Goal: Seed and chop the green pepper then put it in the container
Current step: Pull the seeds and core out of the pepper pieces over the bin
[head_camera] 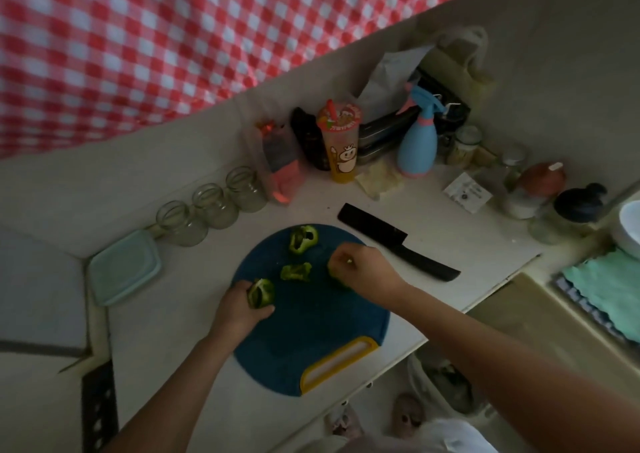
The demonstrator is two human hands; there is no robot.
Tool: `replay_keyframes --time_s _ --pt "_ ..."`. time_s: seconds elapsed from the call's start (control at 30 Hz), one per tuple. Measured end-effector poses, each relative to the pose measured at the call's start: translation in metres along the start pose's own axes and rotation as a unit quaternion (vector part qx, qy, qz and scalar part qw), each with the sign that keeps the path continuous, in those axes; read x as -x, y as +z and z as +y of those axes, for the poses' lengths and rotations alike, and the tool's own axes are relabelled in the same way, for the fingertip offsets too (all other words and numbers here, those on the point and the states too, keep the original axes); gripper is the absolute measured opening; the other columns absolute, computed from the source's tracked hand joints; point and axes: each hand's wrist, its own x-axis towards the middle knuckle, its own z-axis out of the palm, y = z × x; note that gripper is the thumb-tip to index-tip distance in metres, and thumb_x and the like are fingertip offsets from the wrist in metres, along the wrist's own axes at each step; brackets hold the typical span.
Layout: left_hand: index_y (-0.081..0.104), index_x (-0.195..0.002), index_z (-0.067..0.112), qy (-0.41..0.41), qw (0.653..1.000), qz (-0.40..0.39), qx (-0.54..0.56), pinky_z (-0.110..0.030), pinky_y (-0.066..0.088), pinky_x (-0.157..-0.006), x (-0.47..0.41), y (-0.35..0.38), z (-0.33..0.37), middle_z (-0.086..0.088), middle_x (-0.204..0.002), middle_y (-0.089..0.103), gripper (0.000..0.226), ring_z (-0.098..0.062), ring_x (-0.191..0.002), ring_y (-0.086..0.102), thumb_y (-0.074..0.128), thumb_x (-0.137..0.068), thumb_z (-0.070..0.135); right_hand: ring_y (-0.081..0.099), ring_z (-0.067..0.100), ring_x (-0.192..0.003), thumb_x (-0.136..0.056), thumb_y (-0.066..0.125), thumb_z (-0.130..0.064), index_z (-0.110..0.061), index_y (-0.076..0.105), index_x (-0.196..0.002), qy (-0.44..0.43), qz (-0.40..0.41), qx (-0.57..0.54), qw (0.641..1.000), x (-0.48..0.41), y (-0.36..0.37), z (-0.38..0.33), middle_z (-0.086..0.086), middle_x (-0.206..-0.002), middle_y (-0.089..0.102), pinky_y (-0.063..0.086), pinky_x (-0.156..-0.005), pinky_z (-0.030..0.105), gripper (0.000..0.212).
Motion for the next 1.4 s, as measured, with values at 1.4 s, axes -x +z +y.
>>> replay_keyframes --time_s 1.4 --pt "0.049 -0.104 0.033 0.358 0.893 -0.221 0.157 -0.008 0.047 -0.070 0.119 0.096 0.261 0.011 -0.096 0.063 0.037 0.005 -0.088 0.060 0.068 -0.082 0.011 0.057 0.018 -0.069 -0.078 0.067 -0.021 -0.012 0.073 -0.086 0.114 0.293 0.118 0.942 0.164 -0.129 0.044 0.006 -0.079 0.065 0.050 -0.068 0.033 0.013"
